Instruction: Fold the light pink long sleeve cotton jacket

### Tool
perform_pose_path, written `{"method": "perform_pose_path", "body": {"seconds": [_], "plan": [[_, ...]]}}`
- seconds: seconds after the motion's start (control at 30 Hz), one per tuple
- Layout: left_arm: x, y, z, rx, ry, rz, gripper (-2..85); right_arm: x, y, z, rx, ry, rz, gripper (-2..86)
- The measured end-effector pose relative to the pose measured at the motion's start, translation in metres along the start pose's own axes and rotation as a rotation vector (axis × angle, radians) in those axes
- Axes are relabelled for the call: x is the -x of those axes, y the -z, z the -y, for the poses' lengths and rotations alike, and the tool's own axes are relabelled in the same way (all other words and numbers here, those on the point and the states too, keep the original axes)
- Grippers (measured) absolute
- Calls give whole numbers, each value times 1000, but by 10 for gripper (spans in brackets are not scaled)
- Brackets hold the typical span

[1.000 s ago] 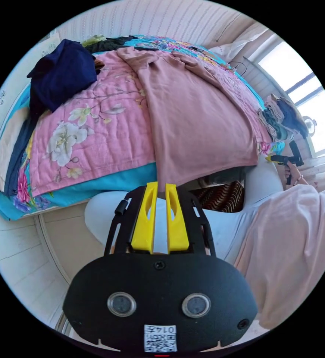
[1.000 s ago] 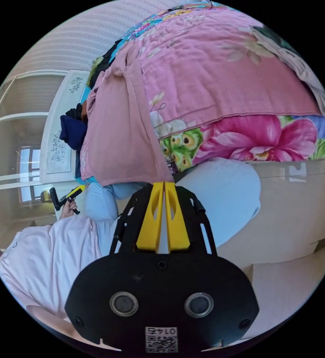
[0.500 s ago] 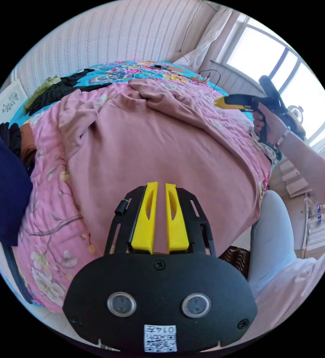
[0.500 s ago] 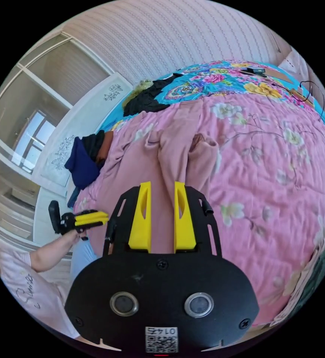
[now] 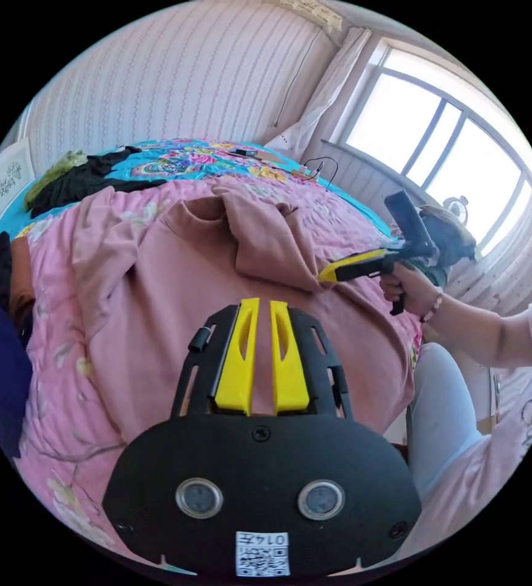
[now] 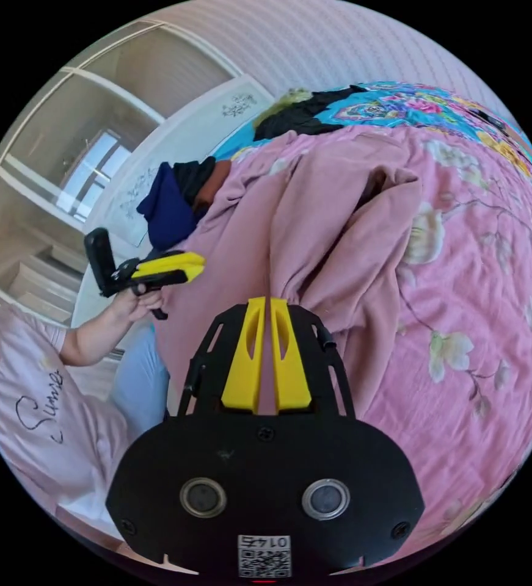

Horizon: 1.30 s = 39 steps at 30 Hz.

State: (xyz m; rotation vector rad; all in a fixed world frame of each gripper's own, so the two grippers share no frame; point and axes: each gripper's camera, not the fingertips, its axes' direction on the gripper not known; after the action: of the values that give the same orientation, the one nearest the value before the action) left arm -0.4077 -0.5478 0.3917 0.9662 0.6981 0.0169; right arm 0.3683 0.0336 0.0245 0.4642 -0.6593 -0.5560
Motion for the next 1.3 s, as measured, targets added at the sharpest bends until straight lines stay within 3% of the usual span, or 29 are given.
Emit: {"method": "perform_pose_path", "body": {"seconds": [0.17, 0.23, 0.33, 0.5, 0.6, 0.7, 0.8, 0.97, 1.07, 1.17, 1.3], "plan": [[7, -91, 66, 110, -22, 76, 80, -28, 62, 39, -284, -11, -157, 120], [14, -121, 72, 188, -7, 58, 76, -49, 65, 65, -325, -88, -248, 138], [21, -138, 74, 198, -14, 47, 65, -99, 46, 108, -231, -259, -237, 148], [28, -148, 78, 192, -16, 37, 54, -144, 17, 131, -99, -385, -93, 57], [33, -151, 83, 192, -9, 25, 48, -137, 46, 109, -217, -331, -76, 30], [37, -140, 89, 146, -12, -11, 24, -111, 114, 47, -477, -214, -21, 21], [22, -113, 105, 34, -79, -44, 6, -70, 187, -47, -638, -141, -182, 18], [-63, -100, 168, -55, -285, -292, 11, -26, 268, -229, -895, -332, -399, 16], [-125, -133, 194, 34, -404, -345, 38, -18, 268, -297, -876, -502, -563, 16], [-152, -164, 201, 138, -375, -361, 46, -30, 256, -343, -755, -670, -694, 18], [-148, -167, 197, 157, -326, -356, 49, -59, 240, -379, -656, -794, -620, 27]]}}
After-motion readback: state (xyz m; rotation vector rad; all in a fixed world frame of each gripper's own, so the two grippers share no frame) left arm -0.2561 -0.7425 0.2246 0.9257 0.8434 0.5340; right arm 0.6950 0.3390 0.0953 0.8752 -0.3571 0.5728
